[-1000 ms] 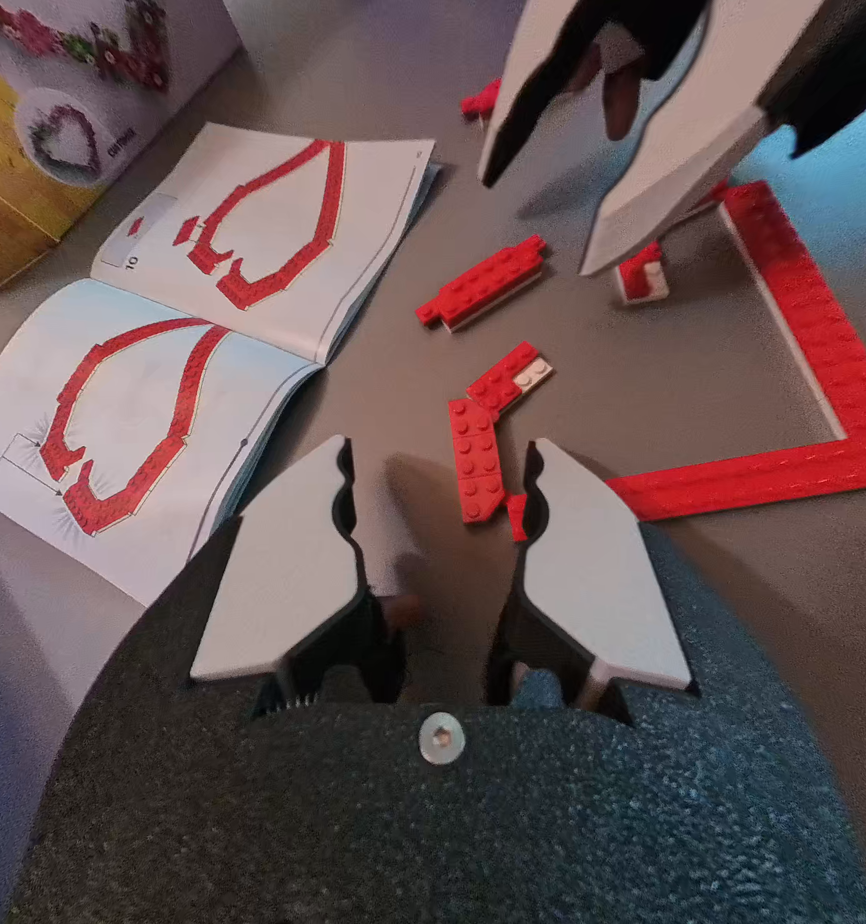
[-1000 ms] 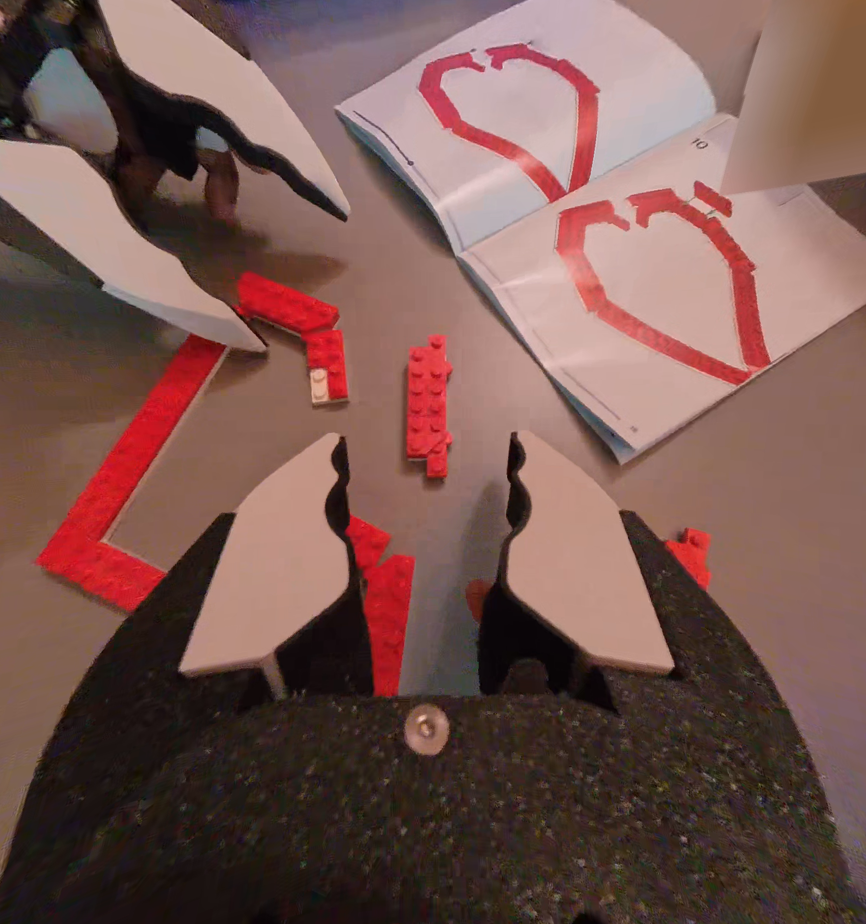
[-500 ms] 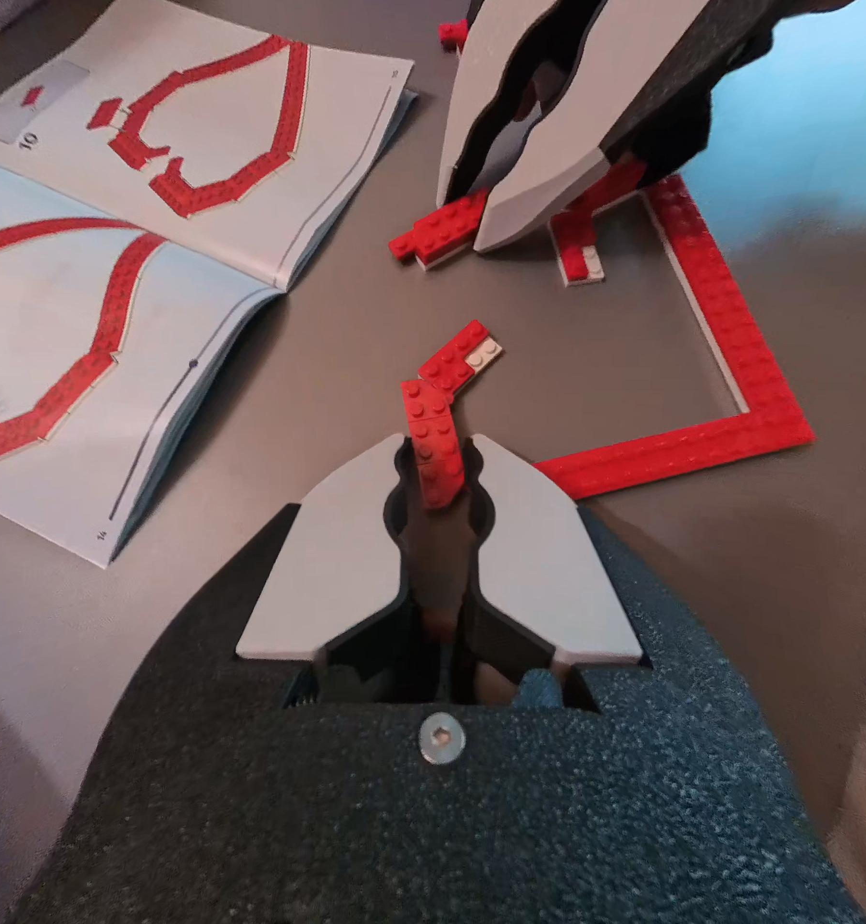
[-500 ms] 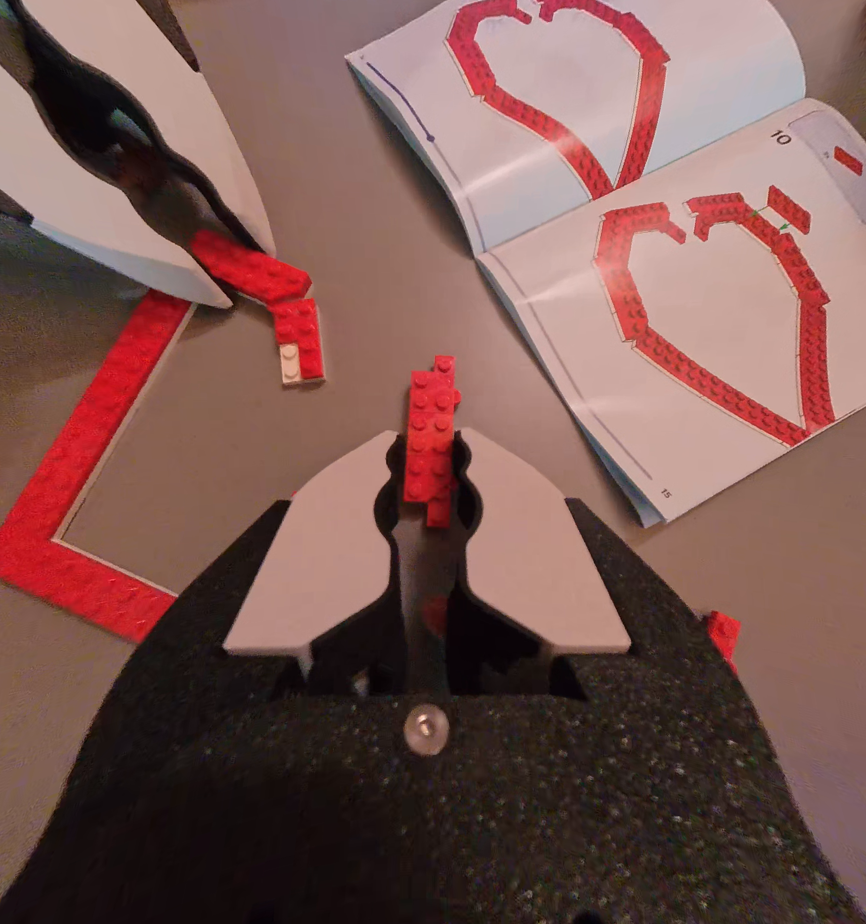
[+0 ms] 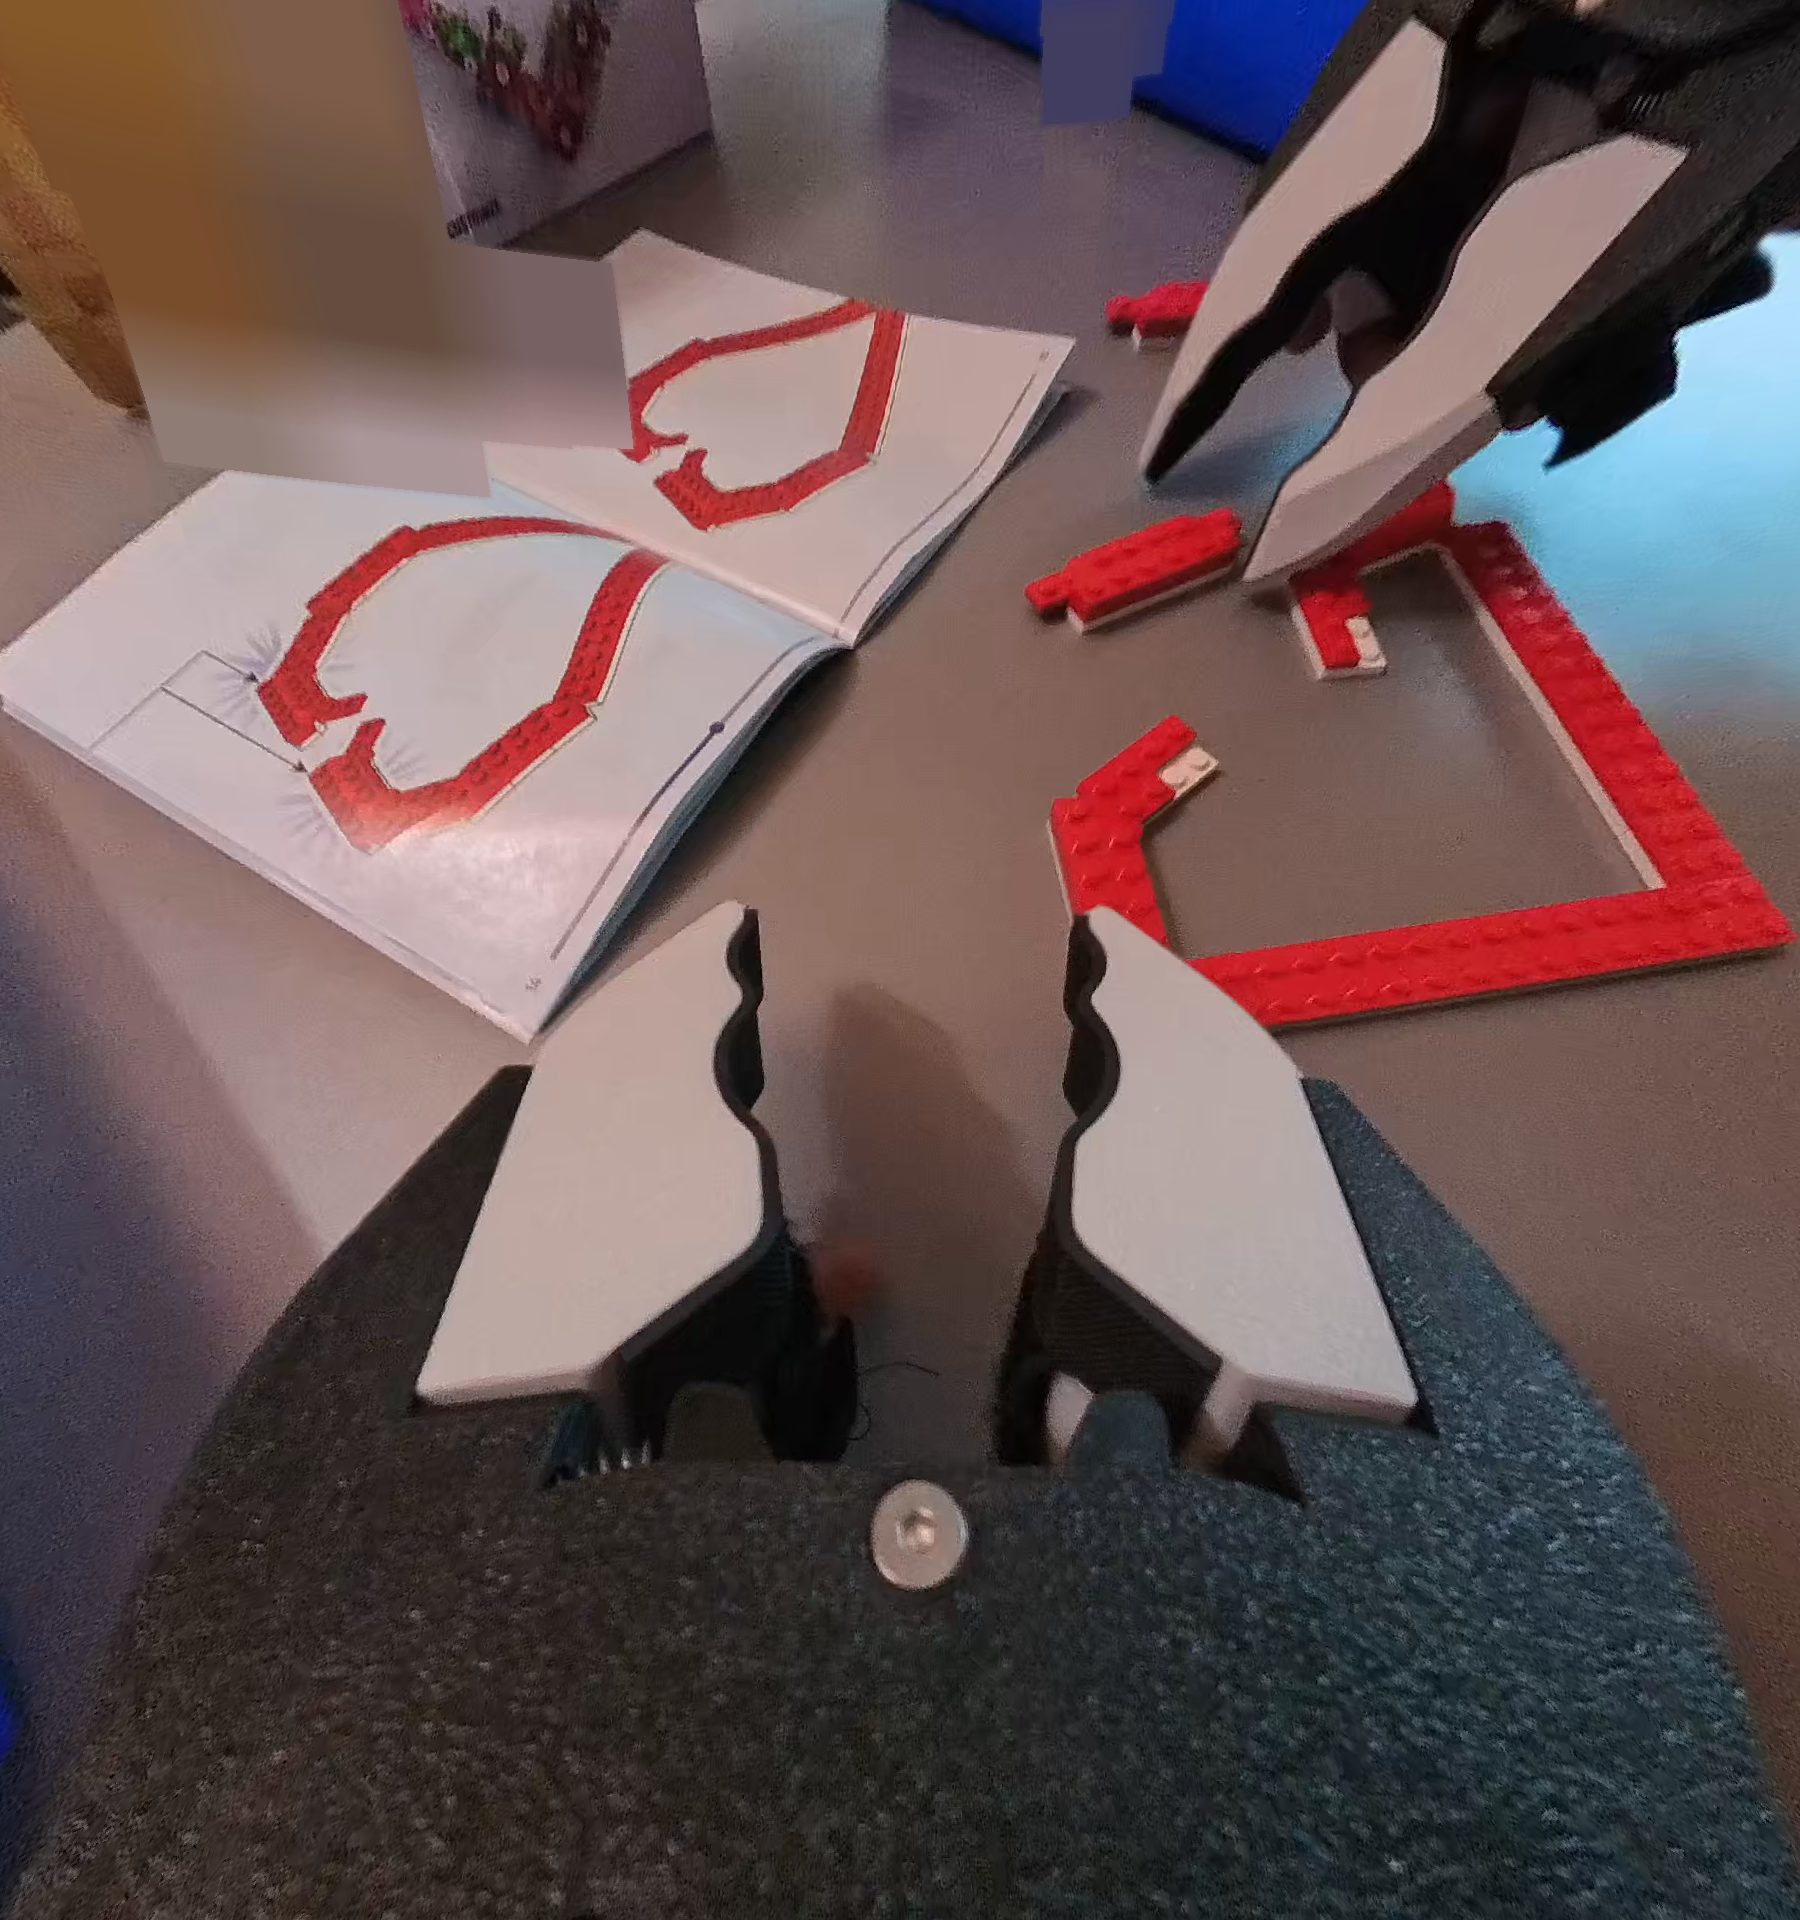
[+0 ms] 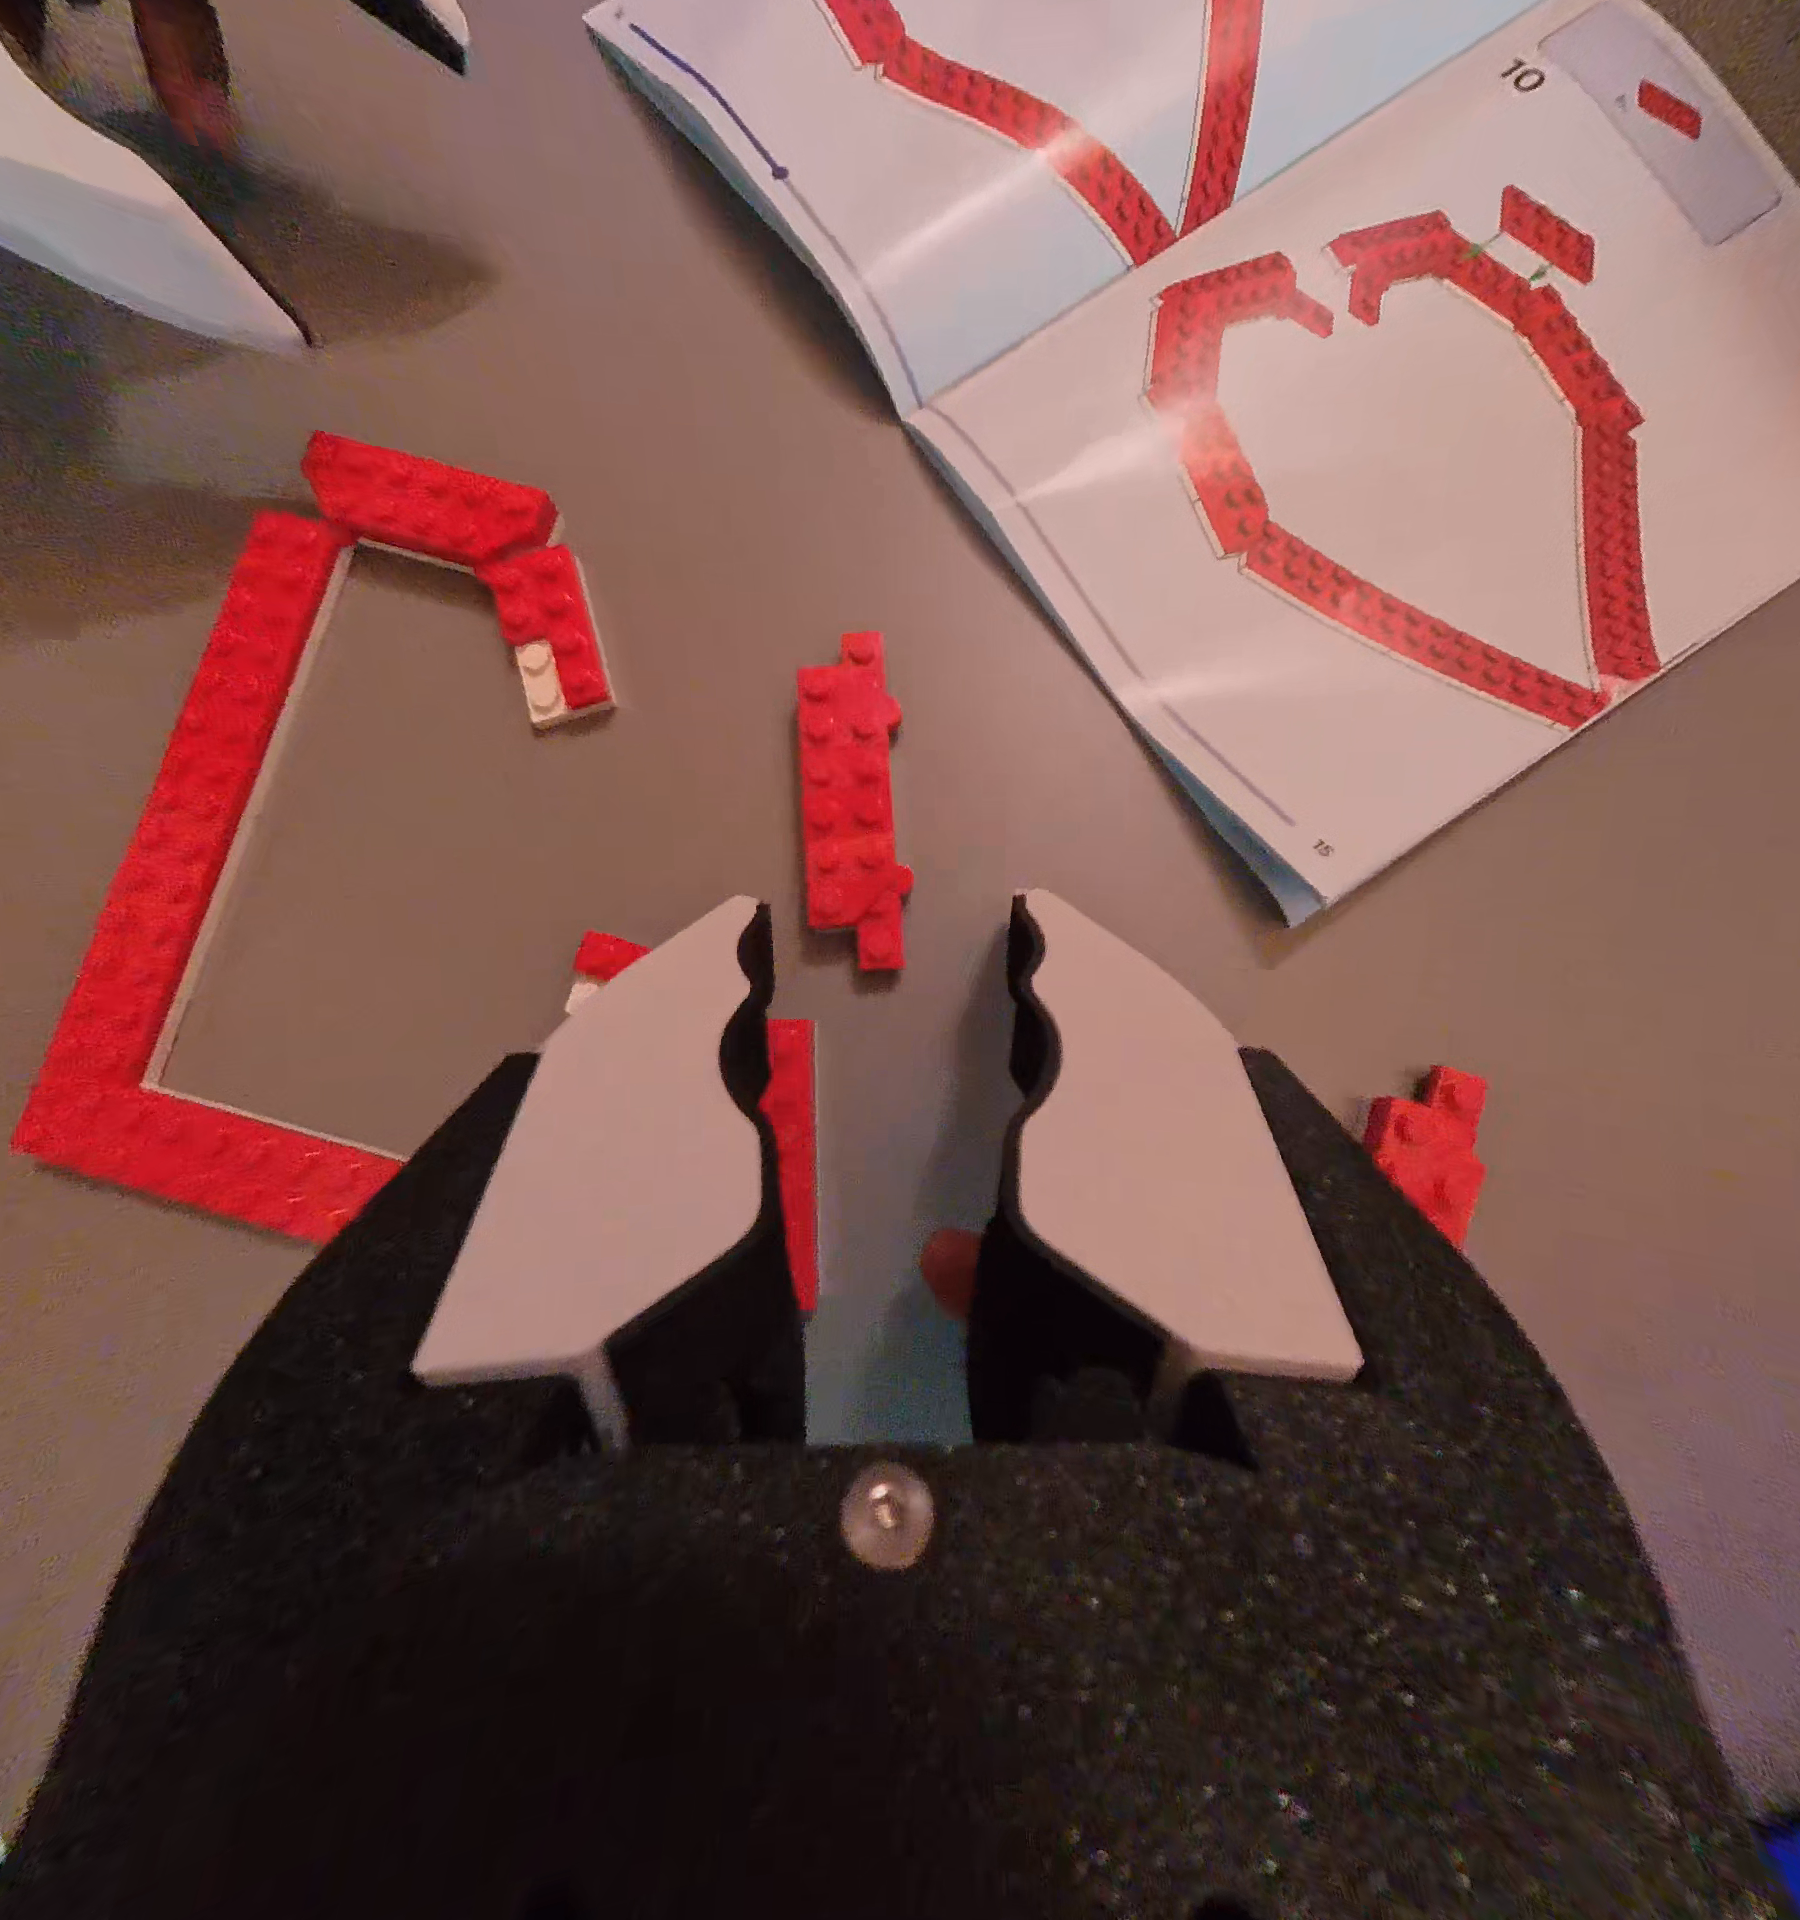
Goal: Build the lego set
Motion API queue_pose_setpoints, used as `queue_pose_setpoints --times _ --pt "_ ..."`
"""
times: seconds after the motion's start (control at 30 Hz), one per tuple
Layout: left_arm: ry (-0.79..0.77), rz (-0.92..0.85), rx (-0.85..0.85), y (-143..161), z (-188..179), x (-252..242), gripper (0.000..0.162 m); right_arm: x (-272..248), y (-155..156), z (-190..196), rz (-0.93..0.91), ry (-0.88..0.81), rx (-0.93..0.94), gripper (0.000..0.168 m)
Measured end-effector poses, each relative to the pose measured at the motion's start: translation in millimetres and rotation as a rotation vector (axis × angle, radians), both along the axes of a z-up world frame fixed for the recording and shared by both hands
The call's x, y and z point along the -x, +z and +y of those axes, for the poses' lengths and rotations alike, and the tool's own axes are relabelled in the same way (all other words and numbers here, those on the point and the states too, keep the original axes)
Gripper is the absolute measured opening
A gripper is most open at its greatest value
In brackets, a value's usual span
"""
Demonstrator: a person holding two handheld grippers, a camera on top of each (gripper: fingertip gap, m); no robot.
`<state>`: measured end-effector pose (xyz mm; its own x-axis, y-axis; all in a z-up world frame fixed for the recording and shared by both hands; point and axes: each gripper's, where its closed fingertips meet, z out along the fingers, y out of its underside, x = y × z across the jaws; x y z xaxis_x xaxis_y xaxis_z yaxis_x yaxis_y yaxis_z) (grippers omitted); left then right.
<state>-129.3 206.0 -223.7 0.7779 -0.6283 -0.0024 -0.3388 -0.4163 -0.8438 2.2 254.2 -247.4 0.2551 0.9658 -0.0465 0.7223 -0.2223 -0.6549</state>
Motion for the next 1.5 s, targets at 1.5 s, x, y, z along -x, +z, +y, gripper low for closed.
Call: queue_pose_setpoints --times 1.5 --pt "-0.054 0.121 0.129 -26 -8 -43 0.02 45 12 -63 -0.03 0.408 -0.024 0.016"
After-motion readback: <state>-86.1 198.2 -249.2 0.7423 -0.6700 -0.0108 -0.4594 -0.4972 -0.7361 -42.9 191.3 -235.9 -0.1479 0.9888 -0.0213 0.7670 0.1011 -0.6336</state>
